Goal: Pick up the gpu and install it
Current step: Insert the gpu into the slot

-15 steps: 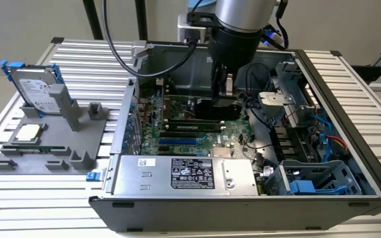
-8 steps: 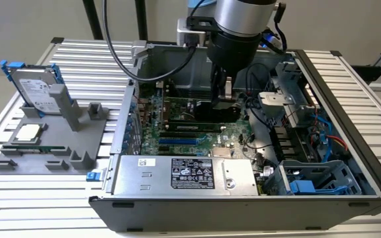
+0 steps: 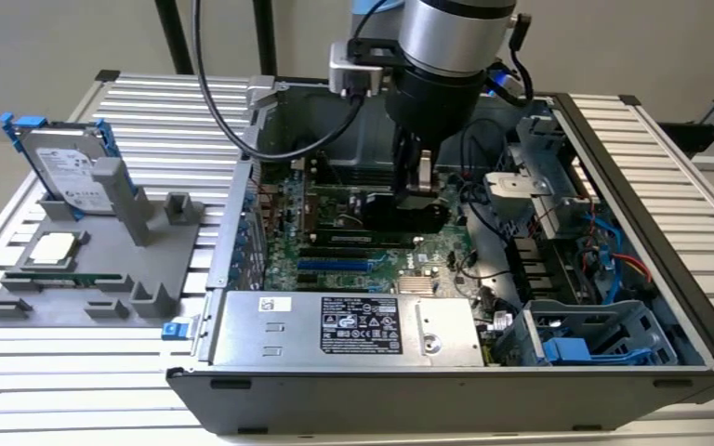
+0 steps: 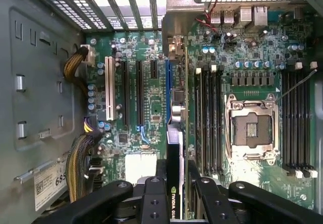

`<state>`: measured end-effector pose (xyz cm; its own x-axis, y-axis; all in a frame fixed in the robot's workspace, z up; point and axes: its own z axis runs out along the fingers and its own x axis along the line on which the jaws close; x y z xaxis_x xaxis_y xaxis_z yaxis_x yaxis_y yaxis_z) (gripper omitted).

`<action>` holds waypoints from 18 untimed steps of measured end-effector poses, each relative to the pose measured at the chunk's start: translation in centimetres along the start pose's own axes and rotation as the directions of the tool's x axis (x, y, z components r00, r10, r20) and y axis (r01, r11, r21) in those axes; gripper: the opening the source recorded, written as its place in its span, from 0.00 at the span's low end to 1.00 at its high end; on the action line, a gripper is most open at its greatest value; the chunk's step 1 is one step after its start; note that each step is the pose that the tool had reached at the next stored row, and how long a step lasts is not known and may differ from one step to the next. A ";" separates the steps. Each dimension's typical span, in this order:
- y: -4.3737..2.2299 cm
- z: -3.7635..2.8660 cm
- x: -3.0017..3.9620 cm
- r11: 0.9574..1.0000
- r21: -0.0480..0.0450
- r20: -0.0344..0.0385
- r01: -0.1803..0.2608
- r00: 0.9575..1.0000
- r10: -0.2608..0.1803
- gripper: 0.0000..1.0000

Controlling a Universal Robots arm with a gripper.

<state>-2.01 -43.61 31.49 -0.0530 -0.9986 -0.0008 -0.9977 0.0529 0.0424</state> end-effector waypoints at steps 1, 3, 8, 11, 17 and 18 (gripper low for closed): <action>0.02 0.08 0.00 1.000 0.000 0.000 0.000 1.000 0.000 0.00; 0.07 0.25 0.02 1.000 0.000 0.000 0.000 1.000 0.000 0.00; 0.16 0.59 0.04 1.000 0.000 0.000 0.000 1.000 0.000 0.00; 0.20 0.81 0.05 1.000 0.000 0.000 0.000 1.000 0.000 0.00; 0.49 1.30 0.08 1.000 0.000 0.000 0.000 1.000 0.000 0.00; 0.55 1.35 0.08 1.000 0.000 0.000 0.000 1.000 0.000 0.00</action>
<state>-2.63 -43.66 30.16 -0.0529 -0.9986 -0.0007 -0.9977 0.0529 0.0425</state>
